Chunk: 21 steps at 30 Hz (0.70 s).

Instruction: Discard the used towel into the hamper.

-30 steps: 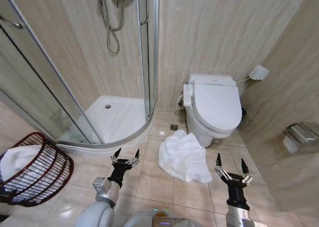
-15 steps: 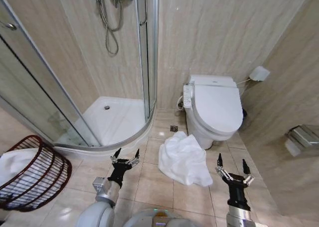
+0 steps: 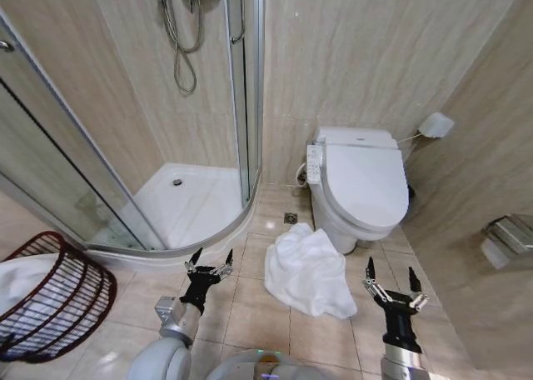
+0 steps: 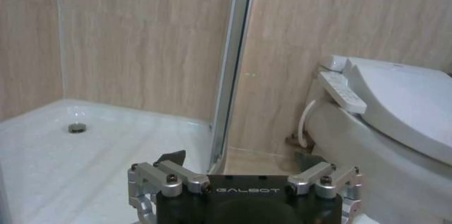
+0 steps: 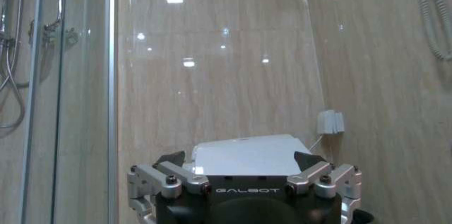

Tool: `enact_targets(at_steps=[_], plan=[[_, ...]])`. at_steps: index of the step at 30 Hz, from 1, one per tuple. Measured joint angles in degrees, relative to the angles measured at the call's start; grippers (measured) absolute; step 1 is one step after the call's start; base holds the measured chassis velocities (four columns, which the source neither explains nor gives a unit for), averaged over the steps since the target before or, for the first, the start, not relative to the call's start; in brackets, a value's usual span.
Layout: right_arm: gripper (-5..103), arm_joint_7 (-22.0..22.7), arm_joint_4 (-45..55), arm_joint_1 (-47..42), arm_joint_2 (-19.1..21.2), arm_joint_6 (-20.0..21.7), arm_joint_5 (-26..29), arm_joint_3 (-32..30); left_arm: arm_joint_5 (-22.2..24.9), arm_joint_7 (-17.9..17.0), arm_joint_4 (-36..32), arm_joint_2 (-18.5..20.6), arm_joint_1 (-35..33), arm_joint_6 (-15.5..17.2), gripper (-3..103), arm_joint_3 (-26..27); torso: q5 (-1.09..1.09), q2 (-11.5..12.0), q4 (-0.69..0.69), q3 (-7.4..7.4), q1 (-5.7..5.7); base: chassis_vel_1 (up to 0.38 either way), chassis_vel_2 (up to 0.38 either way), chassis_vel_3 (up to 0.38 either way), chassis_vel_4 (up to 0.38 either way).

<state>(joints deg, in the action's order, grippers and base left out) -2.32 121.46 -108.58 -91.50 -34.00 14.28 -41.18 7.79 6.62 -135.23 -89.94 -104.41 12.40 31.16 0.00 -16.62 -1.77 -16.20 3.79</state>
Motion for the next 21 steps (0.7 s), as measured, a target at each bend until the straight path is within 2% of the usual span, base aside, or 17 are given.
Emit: enact_targets(at_steps=[3,8,12,16,21], plan=[[100,-0.2,-0.4,0.2,0.1,0.0,0.3,0.0,0.0,0.0,0.0,0.0,0.0,0.0,100,0.0,0.0,0.0,0.0,-0.01,0.01,-0.117,0.119,0.126,-0.115],[100,-5.4,-2.2,1.8,0.3,-1.1,2.3,-1.4,0.0,0.0,0.0,0.0,0.0,0.0,100,0.0,0.01,0.0,0.0,-0.03,0.05,-0.141,0.119,0.148,-0.139],[100,-7.2,-3.9,4.2,1.2,-0.7,4.9,-2.8,0.0,0.0,0.0,0.0,0.0,0.0,100,0.0,0.01,0.0,0.0,-0.04,0.06,-0.084,0.08,0.067,-0.063],[100,-8.4,-6.6,7.9,3.8,2.5,8.2,-5.8,0.0,0.0,0.0,0.0,0.0,0.0,100,0.0,0.01,0.0,0.0,-0.02,0.03,0.0,0.0,0.0,0.0],[100,-10.3,-8.6,10.5,7.9,9.5,15.2,-6.8,0.0,0.0,0.0,0.0,0.0,0.0,100,0.0,0.01,0.0,0.0,-0.02,0.02,0.0,0.0,0.0,0.0]])
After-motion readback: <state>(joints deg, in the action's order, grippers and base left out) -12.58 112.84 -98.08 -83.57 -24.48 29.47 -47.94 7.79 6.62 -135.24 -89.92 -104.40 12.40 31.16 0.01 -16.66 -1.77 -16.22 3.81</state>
